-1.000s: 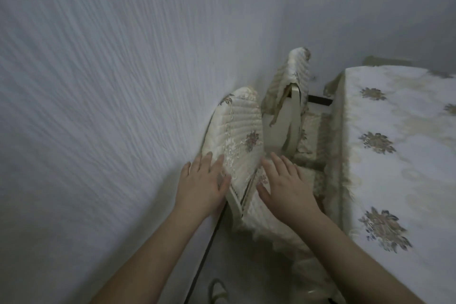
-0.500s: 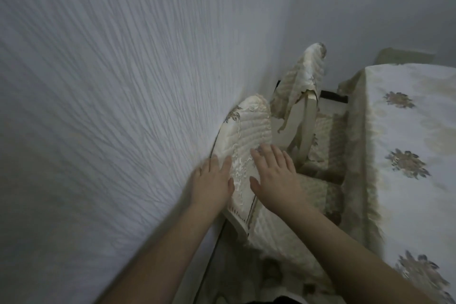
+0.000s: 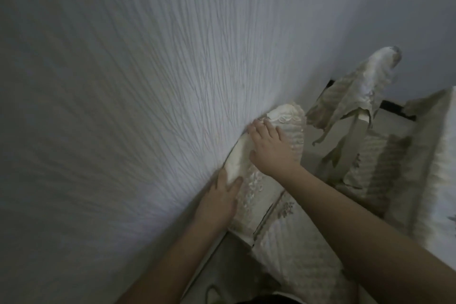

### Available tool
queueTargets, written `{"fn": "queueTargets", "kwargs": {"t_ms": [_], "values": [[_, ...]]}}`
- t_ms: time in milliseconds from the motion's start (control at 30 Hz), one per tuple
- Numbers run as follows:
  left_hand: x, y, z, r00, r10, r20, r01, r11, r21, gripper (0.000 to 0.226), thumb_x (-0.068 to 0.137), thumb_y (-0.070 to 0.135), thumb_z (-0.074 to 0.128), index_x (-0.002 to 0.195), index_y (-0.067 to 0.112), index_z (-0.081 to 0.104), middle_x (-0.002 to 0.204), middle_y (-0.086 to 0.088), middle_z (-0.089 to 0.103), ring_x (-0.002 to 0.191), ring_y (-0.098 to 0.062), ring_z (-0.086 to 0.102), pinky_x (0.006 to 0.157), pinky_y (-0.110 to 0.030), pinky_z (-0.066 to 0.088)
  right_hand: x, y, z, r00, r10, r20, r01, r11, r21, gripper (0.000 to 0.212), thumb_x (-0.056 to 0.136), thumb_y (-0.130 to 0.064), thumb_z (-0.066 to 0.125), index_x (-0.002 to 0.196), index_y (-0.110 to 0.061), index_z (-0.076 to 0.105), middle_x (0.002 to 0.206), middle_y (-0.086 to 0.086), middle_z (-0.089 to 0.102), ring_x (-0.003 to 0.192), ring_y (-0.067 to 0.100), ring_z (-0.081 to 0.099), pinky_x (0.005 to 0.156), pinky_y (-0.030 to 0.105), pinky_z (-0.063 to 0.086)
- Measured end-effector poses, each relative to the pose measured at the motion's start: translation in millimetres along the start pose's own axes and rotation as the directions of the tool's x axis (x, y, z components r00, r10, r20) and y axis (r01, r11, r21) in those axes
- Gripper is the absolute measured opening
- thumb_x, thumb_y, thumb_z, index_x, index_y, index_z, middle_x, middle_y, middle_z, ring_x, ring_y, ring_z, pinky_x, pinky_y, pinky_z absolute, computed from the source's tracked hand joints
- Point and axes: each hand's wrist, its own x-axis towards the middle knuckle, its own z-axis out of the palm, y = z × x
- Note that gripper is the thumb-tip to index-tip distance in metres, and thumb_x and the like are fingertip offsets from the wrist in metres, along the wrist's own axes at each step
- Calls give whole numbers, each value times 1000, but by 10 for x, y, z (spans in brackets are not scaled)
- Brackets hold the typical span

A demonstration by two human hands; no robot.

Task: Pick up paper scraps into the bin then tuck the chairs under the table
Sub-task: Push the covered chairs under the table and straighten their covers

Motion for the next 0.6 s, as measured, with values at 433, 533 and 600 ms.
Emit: {"fn": "queueTargets", "kwargs": {"t_ms": [433,533,600], "values": [[87,67,-84,989,-113,-97,92,975,-201,73,94,38,47,153,29,4,151,-9,23,112,-25,55,86,-36,50,354,353,134,970,-164,-177,174,984,45,33,82,-17,47,114,-22,52,120,-2,56,118,21,49,107,42,28],[141,-15,-179,984,-142,-111,105,951,-292,74,92,37,53,152,23,12,149,-4,32,118,-26,53,93,-39,48,387,369,172,962,-186,-202,206,975,79,33,82,-10,46,113,-20,53,118,-2,57,113,19,53,108,37,25],[165,-41,-222,986,-141,-94,108,950,-294,74,91,37,54,152,20,16,148,-3,35,123,-24,49,99,-35,44,400,377,200,956,-203,-211,226,970,90,35,81,-10,45,114,-18,53,117,-1,57,112,19,54,108,34,24]]}}
